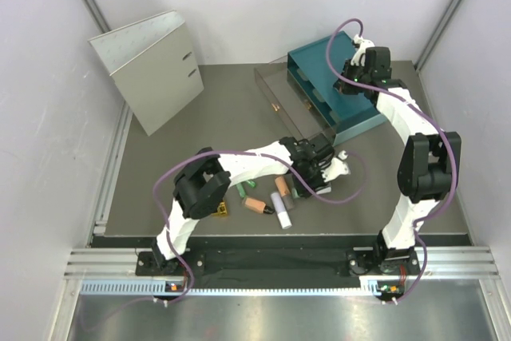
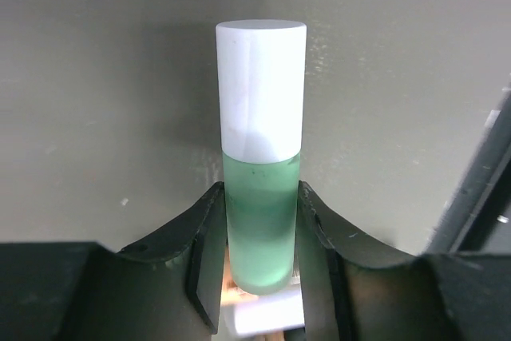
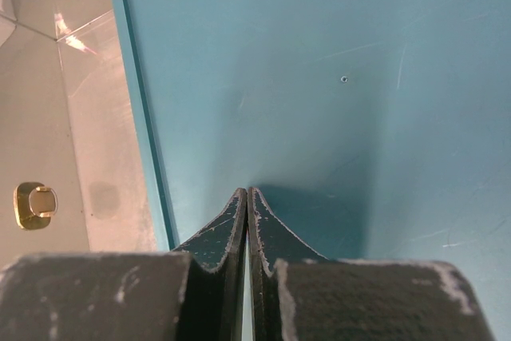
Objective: Organize the makeup
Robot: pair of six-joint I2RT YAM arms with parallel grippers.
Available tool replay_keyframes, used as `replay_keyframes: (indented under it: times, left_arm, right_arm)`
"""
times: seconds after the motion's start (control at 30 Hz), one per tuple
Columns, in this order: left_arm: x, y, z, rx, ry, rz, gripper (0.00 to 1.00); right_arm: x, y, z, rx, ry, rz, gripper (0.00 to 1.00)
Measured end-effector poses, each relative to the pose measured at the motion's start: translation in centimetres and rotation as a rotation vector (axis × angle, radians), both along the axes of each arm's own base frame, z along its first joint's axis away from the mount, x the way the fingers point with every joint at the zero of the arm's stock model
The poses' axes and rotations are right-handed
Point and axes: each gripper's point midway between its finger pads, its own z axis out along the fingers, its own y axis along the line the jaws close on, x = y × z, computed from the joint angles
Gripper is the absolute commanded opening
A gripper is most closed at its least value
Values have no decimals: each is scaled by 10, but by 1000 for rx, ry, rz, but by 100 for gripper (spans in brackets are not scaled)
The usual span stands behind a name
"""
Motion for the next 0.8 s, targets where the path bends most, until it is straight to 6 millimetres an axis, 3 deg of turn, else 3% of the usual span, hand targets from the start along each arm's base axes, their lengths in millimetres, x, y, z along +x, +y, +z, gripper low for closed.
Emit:
replay_keyframes:
  times: [0.33, 0.5, 0.6, 0.8]
  left_arm:
    - [13, -13, 83, -153, -101, 59, 0]
    - [23, -15, 111, -221, -120, 122, 0]
    - [37, -15, 122, -267, -112, 178, 0]
    - [87, -8, 156, -385, -114, 316, 0]
  right_arm:
    - [3, 2, 0, 3, 14, 4, 0]
    - [4, 3, -1, 5, 14, 8, 0]
    - [5, 3, -1, 5, 13, 8, 0]
    - [6, 4, 0, 7, 14, 12, 0]
